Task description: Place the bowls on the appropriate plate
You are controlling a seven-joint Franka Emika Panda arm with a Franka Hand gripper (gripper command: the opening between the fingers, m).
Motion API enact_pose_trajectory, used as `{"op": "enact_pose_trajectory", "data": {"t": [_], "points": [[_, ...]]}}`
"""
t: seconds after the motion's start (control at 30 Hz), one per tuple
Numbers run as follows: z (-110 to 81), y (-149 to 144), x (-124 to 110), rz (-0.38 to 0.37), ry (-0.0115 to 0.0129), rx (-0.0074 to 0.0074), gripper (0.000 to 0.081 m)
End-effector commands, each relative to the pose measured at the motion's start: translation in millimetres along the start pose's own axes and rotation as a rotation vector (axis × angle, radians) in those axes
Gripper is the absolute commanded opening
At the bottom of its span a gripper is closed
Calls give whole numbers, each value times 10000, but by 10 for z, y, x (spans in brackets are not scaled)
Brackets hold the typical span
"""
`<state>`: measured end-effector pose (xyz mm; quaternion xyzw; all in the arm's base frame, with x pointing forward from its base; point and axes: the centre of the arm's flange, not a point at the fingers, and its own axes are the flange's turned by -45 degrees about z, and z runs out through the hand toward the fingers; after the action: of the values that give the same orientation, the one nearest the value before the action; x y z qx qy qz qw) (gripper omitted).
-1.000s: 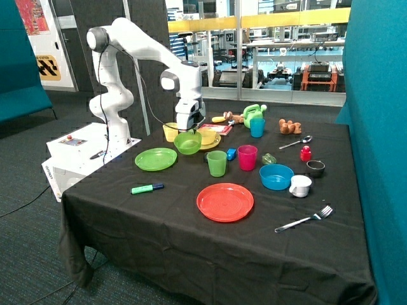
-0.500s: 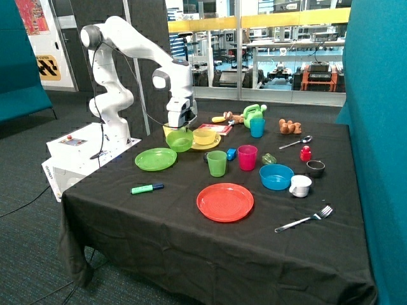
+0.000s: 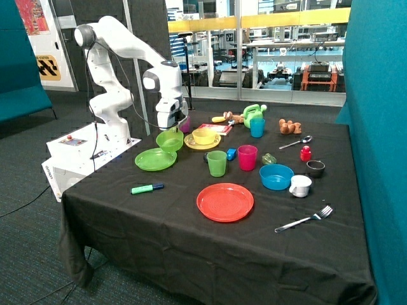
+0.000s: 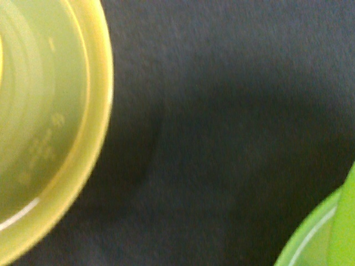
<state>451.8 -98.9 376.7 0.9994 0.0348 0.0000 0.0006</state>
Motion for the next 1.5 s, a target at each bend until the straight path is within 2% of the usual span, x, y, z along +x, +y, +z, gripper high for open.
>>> {"op": "enact_pose_trajectory", "data": {"t": [0.0, 0.2, 0.7, 1.27, 1.33, 1.37, 1.43, 1.47], "points": [[81, 105, -283, 207, 0, 13, 0], [152, 222, -443, 457, 0, 13, 0], [403, 362, -475, 729, 0, 13, 0], [552, 285, -545, 406, 0, 13, 11], [568, 268, -546, 275, 0, 13, 306], [571, 266, -546, 246, 0, 13, 409], [572, 267, -546, 208, 0, 13, 522], [572, 268, -547, 207, 0, 13, 547]]}}
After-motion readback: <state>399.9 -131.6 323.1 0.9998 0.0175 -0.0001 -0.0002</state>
